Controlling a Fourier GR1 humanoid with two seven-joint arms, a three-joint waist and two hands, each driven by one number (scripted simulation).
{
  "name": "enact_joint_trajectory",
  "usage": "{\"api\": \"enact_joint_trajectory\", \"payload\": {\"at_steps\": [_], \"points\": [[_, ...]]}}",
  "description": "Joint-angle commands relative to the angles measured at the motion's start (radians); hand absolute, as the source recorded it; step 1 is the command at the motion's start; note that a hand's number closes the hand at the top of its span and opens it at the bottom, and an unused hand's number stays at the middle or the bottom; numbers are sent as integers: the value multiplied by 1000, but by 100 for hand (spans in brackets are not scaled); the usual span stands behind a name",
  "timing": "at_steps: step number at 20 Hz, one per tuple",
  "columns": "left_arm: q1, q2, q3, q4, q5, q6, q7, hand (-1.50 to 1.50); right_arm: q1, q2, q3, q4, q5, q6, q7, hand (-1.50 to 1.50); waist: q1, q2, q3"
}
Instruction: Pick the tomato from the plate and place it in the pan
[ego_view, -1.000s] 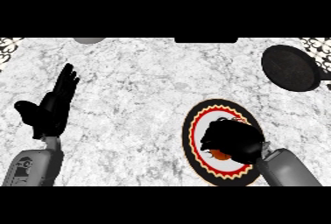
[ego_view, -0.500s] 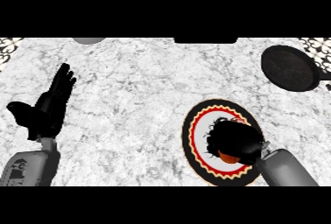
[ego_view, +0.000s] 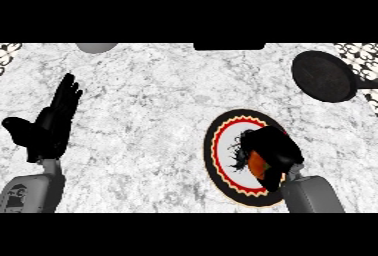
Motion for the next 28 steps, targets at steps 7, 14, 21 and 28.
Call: {"api": "enact_joint_trajectory", "payload": {"at_steps": [7,14,21,28], "points": [[-17,26,37,56,33,-43,-25,0,20,90,-117,-413,-114,-88,262,150,4,7,5],[-25,-30,-14,68,-17,-9,-49,0,-157,50,-320,-368,-258,-93,337,150,20,12,5],[-87,-11,11,80,-7,-9,-18,0,-395,-33,-615,-76,-494,-160,317,150,29,18,6],[-58,-28,-13,38,-7,-20,-19,0,-511,-301,-724,413,-454,-352,79,150,57,26,7]]}}
